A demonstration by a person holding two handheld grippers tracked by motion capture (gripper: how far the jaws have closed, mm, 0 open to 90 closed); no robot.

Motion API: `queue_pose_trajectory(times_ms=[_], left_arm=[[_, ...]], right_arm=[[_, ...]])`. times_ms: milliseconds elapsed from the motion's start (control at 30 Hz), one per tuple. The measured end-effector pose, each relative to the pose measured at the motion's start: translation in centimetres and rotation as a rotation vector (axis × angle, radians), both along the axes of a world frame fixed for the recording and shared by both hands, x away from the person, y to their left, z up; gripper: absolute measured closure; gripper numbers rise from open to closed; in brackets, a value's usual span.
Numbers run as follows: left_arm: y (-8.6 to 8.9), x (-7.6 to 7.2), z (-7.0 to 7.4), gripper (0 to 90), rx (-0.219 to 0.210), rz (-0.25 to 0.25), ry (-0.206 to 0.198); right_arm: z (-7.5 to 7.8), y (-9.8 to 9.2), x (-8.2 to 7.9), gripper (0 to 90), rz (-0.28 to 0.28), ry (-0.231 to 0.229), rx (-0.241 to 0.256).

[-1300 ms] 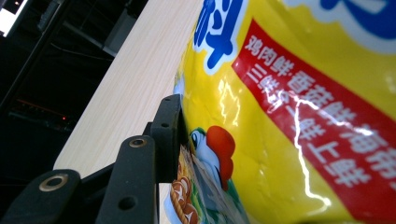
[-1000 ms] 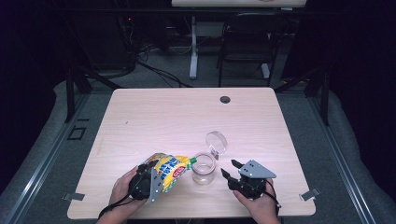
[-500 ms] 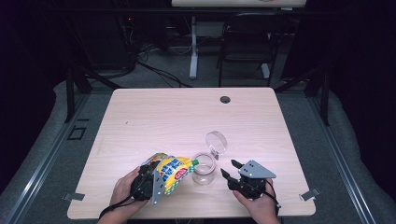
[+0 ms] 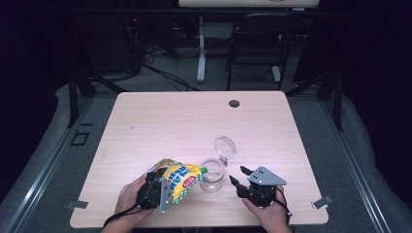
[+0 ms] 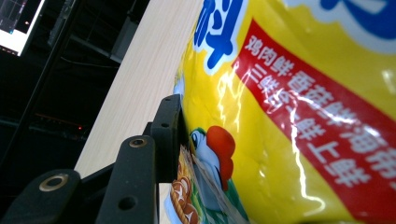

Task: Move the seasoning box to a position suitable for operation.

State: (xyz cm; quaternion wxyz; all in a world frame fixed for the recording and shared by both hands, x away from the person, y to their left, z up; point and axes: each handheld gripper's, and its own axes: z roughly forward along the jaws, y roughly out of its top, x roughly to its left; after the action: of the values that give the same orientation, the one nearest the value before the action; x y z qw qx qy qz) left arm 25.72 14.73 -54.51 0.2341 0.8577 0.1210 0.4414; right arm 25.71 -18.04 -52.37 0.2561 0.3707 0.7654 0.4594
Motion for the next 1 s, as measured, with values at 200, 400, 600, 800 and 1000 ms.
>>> queue_pose_trajectory(times_ms=[200,400,600,800,1000], left_arm=[[-0.1,0.0,-0.1,60.3,-0.001,-0.001,0.005],[-0.1,0.0,-0.1,60.3,0.003,-0.004,0.004],[-0.2,0.0,0.0,60.3,0.022,-0.001,-0.002],[-0.1,0.0,0.1,60.3,0.048,0.004,-0.015],[-0.1,0.0,0.1,60.3,0.049,0.005,-0.020]], right_arm=[[0.0,0.0,0.0,49.5,-0.002,-0.001,0.003],[0.0,-0.1,0.1,49.4,-0.002,0.002,0.004],[0.0,0.1,0.1,49.6,0.001,0.006,0.012],[1.5,0.5,0.3,57.5,0.022,0.015,0.011],[3.2,1.4,0.6,64.4,0.057,0.021,0.030]])
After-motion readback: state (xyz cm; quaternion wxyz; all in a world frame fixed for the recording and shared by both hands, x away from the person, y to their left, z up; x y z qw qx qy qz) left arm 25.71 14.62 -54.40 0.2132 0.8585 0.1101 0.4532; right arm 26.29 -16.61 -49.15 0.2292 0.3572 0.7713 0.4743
